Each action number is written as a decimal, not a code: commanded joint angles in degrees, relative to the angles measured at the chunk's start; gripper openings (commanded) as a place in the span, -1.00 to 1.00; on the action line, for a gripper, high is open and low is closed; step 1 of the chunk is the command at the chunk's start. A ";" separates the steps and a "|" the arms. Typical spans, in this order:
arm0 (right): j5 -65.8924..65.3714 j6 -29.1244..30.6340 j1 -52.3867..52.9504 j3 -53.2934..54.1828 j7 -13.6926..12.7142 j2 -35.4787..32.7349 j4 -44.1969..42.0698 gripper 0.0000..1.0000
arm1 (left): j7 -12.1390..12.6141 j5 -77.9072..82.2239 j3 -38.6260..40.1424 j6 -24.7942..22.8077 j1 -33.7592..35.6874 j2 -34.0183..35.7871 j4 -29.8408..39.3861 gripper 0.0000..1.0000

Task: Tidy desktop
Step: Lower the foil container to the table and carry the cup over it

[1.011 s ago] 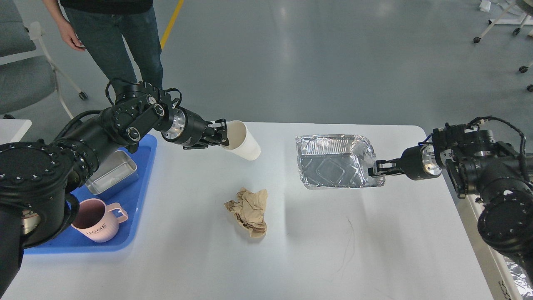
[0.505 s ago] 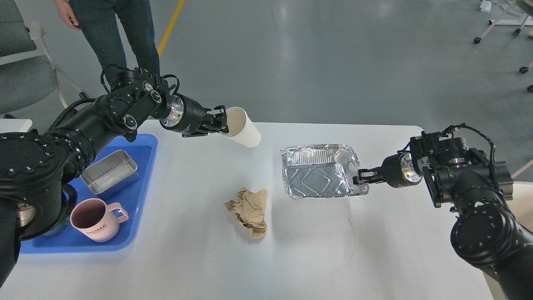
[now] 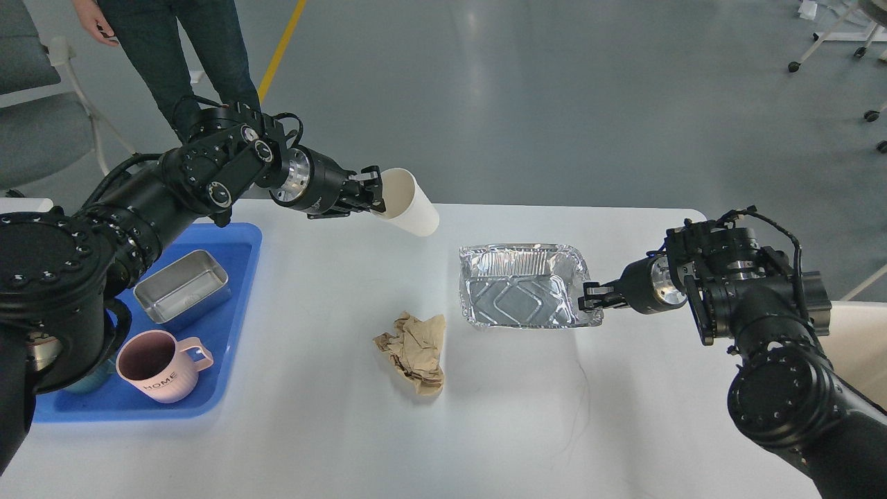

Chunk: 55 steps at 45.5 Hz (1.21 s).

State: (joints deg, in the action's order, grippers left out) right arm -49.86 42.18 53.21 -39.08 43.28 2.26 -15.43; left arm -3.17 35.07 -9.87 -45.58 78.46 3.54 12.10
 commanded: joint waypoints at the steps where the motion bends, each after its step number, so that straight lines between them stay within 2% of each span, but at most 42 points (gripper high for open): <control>1: 0.02 2.02 0.14 0.15 -1.45 1.25 -0.92 -1.00 | 0.00 0.00 0.03 -0.04 0.55 -0.29 0.02 -1.00; 25: 1.69 8.53 2.95 0.24 -3.21 6.17 -7.34 -1.00 | 1.14 0.00 0.64 0.31 2.75 -4.15 -0.06 -1.00; 33: 1.61 9.15 4.09 0.15 -3.12 6.26 -7.43 -1.00 | 2.20 -0.44 0.73 0.31 3.89 -6.09 -0.06 -1.00; 39: 1.61 9.06 3.92 0.15 -3.03 7.31 -7.51 -1.00 | 4.22 -2.11 0.64 0.14 5.38 -7.58 -0.06 -1.00; 55: 1.43 9.06 4.01 -0.55 -3.03 9.34 -7.51 -1.00 | 5.54 -2.37 0.55 0.49 6.00 -12.68 -0.15 -1.00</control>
State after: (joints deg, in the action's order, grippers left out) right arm -48.42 51.25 57.13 -39.38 40.26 11.47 -23.01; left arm 2.13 32.70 -9.24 -45.34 84.54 -7.35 11.96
